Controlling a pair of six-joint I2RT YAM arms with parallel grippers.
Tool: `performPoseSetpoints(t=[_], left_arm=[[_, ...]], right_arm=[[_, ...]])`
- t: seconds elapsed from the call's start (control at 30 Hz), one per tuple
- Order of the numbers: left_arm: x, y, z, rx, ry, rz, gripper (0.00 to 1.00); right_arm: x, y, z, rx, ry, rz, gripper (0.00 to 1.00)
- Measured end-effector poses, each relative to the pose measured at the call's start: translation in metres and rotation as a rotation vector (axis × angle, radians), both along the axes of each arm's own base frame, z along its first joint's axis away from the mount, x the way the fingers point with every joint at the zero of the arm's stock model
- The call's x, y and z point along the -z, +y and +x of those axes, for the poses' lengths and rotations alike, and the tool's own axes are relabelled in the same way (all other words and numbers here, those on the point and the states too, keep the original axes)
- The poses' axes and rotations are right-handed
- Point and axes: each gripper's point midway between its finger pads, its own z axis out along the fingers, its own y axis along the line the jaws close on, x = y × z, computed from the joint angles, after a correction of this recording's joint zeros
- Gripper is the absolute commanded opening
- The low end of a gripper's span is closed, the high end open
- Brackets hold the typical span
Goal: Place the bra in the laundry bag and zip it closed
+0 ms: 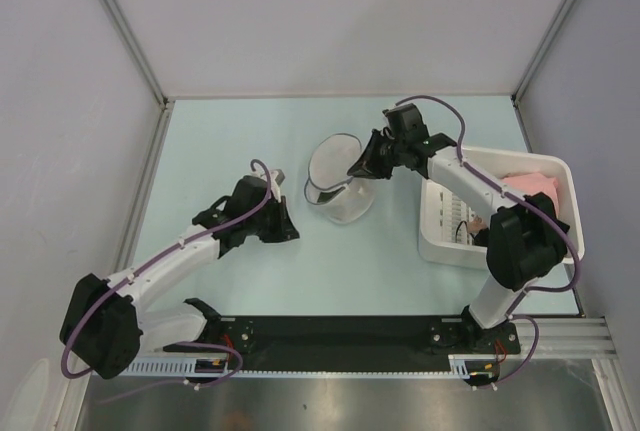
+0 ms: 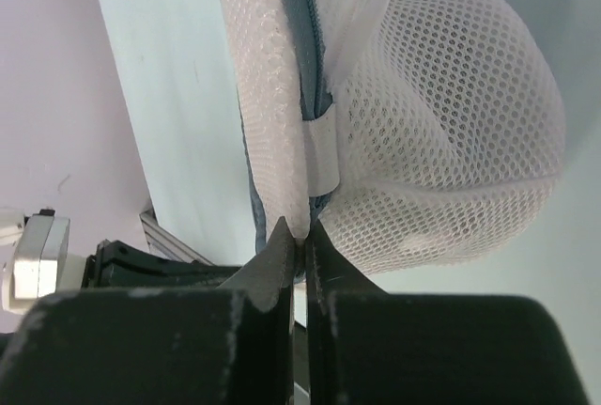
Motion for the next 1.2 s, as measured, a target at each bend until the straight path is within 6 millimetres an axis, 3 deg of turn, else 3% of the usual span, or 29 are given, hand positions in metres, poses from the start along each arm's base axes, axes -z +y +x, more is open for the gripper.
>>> performPoseSetpoints(t=[0.07,0.1,0.27,0.3,0.43,0.67,0.87,1.07,1.13,1.2], left_arm=[[-0.008,-0.013,-0.003,0.053,-0.002,-0.064,0.21],[-0.013,-0.019,-0.004,0.079,-0.009,-0.093,0.38],[-0.061,-0.058,-0.003,0.178,-0.057,-0.277,0.66],[-0.076,-0.069,-0.001,0.194,-0.076,-0.324,0.66],[-0.095,-0.098,0.002,0.220,-0.075,-0.416,0.63],[-0.075,-0.122,0.011,0.176,0.026,-0.364,0.56],[-0.077,-0.119,0.022,0.113,0.001,-0.305,0.36],[-0.072,-0.108,0.030,0.062,-0.014,-0.228,0.28],[-0.070,-0.105,0.030,0.054,-0.013,-0.213,0.20],[-0.068,-0.103,0.031,0.049,-0.018,-0.200,0.01]], right_arm=[[0.001,0.004,0.000,-0.008,0.012,0.010,0.00],[0.002,0.005,-0.002,-0.009,0.024,0.010,0.00],[0.005,0.006,-0.016,0.048,0.127,0.045,0.00],[0.006,0.006,-0.021,0.066,0.152,0.050,0.00],[0.000,0.009,-0.045,0.131,0.208,0.071,0.00],[-0.013,0.018,-0.067,0.197,0.229,0.106,0.00],[-0.015,0.015,-0.065,0.240,0.226,0.105,0.00],[-0.016,0.017,-0.068,0.241,0.223,0.104,0.00],[-0.017,0.018,-0.069,0.239,0.222,0.104,0.00],[-0.017,0.018,-0.069,0.236,0.222,0.104,0.00]])
